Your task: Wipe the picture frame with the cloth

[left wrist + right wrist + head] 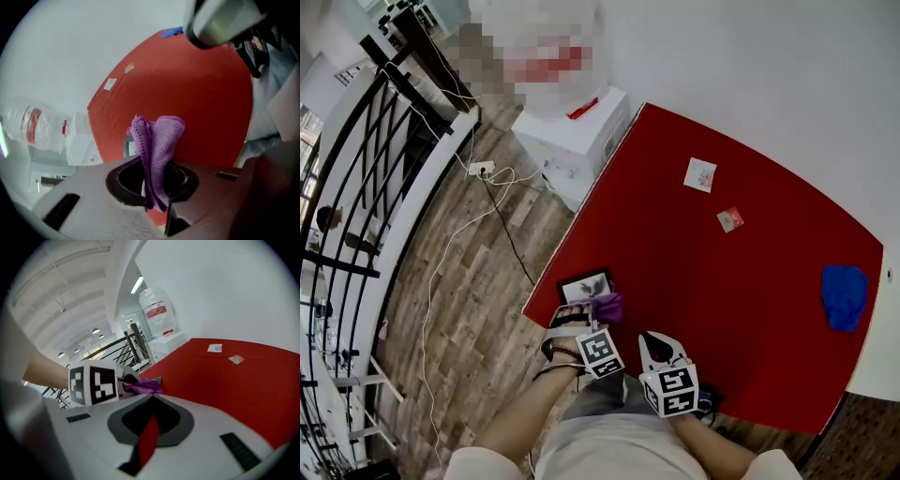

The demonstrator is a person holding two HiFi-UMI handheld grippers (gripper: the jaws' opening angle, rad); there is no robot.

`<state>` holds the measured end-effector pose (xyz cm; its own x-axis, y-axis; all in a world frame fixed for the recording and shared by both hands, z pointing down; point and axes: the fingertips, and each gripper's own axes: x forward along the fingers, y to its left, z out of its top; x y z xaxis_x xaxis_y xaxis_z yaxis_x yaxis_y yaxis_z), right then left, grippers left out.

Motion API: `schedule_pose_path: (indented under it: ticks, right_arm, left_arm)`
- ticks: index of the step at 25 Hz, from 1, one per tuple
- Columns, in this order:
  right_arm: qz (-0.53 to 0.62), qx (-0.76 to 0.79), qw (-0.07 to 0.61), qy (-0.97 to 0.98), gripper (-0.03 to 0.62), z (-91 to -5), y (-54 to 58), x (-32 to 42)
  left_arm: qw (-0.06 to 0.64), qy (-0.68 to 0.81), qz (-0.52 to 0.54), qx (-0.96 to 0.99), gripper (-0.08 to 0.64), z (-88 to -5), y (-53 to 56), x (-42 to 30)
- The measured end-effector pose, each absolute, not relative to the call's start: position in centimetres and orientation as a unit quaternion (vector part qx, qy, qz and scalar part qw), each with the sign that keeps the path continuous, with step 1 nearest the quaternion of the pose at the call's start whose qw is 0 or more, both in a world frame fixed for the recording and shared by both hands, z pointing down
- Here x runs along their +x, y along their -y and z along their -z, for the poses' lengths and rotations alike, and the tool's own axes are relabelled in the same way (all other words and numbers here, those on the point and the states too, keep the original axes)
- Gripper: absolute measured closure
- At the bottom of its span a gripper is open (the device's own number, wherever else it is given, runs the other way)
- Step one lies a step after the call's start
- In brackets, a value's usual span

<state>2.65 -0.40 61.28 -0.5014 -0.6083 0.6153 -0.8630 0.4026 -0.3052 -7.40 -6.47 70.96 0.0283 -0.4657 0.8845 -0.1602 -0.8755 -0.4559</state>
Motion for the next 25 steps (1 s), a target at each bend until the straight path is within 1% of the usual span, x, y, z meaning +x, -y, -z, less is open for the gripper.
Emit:
schedule_pose_path:
  ticks: [2,5,7,9,11,13,18,25]
  right_arm:
    - [-0.298,0.461,0.207,0.81,0.589,-60.6,0.7,3.3]
    - [-0.283,0.477,0.199,0.808,0.589,-58.5,1.4,4.4]
    - [-0.27,0.486,0.196,0.808,0.588,-56.9,1.5,5.1]
    - [-0.251,0.489,0.197,0.812,0.589,-55.5,1.4,5.4]
    - [-0.234,0.485,0.199,0.819,0.588,-54.3,1.1,5.1]
    - [-0.221,0.477,0.204,0.826,0.588,-53.4,0.6,4.4]
    - [-0.215,0.452,0.201,0.842,0.589,-52.3,0.1,1.8]
    - [-0.192,0.43,0.189,0.861,0.589,-50.6,0.9,-2.3]
  left_arm:
    - [0.048,-0.29,0.586,-0.755,0.499,-67.8,6.7,-6.9]
    - [-0.076,-0.404,0.405,-0.817,0.499,-60.9,5.6,-6.6]
    - [-0.151,-0.469,0.286,-0.822,0.499,-57.0,3.8,-7.5]
    - [-0.194,-0.526,0.205,-0.803,0.499,-54.0,2.1,-9.2]
    - [-0.208,-0.562,0.164,-0.784,0.499,-52.1,0.7,-10.7]
    - [-0.201,-0.583,0.15,-0.772,0.499,-50.9,-0.4,-12.1]
    - [-0.196,-0.621,0.144,-0.745,0.499,-50.6,-2.3,-15.2]
    - [-0.19,-0.627,0.142,-0.743,0.499,-50.8,-2.8,-15.9]
